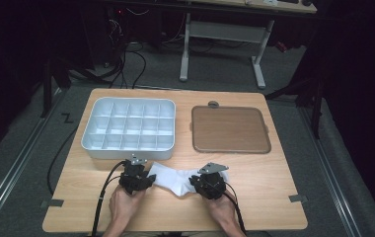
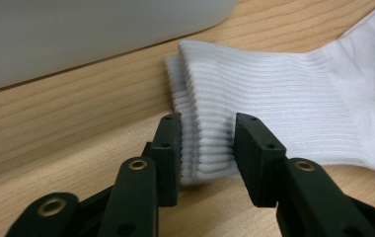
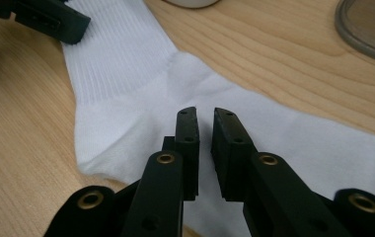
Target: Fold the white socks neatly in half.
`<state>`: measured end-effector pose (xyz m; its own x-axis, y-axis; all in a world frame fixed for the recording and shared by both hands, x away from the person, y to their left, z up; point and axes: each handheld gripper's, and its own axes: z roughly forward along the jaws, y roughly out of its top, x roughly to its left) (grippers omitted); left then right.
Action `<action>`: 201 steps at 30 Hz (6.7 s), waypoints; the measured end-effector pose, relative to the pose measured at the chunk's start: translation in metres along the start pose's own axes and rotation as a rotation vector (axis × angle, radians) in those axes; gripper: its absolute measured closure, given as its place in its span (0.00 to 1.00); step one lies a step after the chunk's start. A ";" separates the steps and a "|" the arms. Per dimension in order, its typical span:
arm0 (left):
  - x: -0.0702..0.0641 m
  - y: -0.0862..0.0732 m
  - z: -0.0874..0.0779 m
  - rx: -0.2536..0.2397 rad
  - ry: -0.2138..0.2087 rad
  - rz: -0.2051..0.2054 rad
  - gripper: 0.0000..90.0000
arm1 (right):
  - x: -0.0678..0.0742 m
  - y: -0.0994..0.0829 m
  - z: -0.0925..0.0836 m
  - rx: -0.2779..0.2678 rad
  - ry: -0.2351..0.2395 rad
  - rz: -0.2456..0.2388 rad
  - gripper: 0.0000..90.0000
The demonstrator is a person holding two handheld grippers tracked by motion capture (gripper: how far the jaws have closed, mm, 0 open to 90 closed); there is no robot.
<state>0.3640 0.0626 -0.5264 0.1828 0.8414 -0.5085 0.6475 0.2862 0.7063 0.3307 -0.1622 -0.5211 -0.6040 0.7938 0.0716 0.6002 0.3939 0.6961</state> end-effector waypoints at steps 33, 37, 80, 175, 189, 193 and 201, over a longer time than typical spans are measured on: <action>-0.011 0.026 -0.033 -0.006 -0.179 -0.079 0.92 | 0.007 -0.004 0.003 0.001 -0.032 -0.048 0.89; -0.018 0.032 -0.040 -0.007 -0.213 -0.087 0.92 | 0.009 -0.003 0.004 0.000 -0.029 -0.049 0.88; -0.054 0.051 -0.052 0.002 -0.312 -0.032 0.92 | 0.052 0.037 0.045 0.035 0.138 -0.120 0.83; -0.083 0.001 -0.003 0.088 -0.316 0.102 0.55 | -0.028 -0.016 -0.015 -0.051 -0.068 0.088 0.72; -0.054 0.002 -0.013 0.032 -0.274 0.067 0.56 | -0.033 -0.013 -0.041 -0.090 -0.095 0.104 0.67; -0.059 -0.001 -0.018 0.028 -0.282 0.081 0.54 | -0.033 -0.011 -0.047 -0.108 -0.095 0.093 0.69; -0.061 -0.003 -0.012 0.046 -0.269 0.072 0.56 | -0.014 0.005 -0.055 -0.140 -0.044 0.028 0.83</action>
<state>0.3424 0.0157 -0.4917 0.4152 0.7052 -0.5748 0.6578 0.2037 0.7251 0.3134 -0.1973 -0.4799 -0.5629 0.8241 0.0630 0.5352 0.3054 0.7876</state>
